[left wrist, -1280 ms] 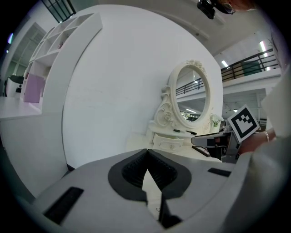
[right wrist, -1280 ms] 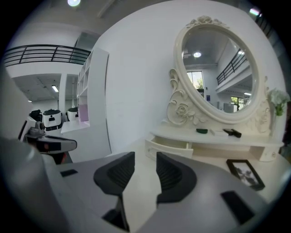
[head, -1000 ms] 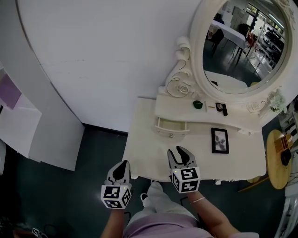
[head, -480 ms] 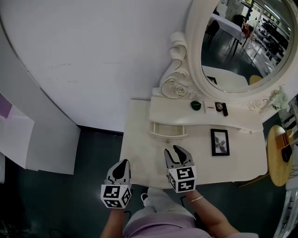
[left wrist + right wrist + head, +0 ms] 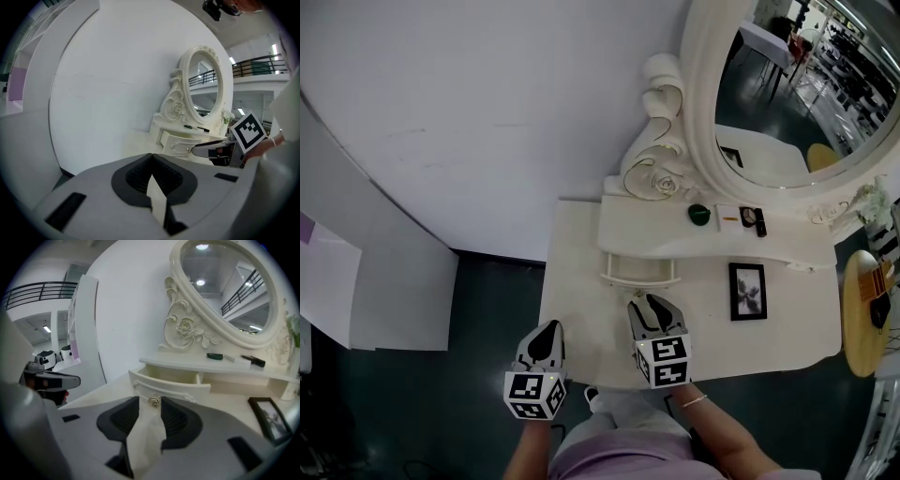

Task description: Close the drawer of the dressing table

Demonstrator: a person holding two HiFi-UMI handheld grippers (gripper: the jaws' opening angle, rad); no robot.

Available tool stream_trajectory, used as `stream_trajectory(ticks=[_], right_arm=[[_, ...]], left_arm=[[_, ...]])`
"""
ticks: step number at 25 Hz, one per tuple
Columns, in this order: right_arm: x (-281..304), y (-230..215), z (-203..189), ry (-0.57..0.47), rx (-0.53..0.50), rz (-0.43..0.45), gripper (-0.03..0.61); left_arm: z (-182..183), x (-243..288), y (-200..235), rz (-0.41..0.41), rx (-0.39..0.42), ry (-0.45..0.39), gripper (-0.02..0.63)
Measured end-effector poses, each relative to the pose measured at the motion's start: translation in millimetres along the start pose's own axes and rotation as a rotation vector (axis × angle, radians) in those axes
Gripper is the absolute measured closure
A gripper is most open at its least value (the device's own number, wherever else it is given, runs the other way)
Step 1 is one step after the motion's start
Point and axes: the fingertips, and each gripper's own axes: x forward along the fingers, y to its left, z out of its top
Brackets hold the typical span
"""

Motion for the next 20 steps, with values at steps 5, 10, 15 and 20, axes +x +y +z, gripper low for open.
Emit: stream_trajectory(ticks=[5, 10, 15, 20], right_arm=[[9, -4, -7, 0.027, -0.005, -0.003, 0.428], [15, -6, -10, 0.039, 0.002, 0.001, 0.430], [18, -5, -9, 0.037, 0.000, -0.001, 0.447], [19, -8, -9, 0.034, -0.008, -0.009, 0.476]], left_arm=[[-2, 12, 0, -0.006, -0.005, 0.015, 0.614], [-2, 22, -1, -0.015, -0.007, 0.027, 0.614], [-2, 28, -1, -0.020, -0.007, 0.034, 0.614], [-2, 32, 0, -0.020, -0.006, 0.037, 0.614]])
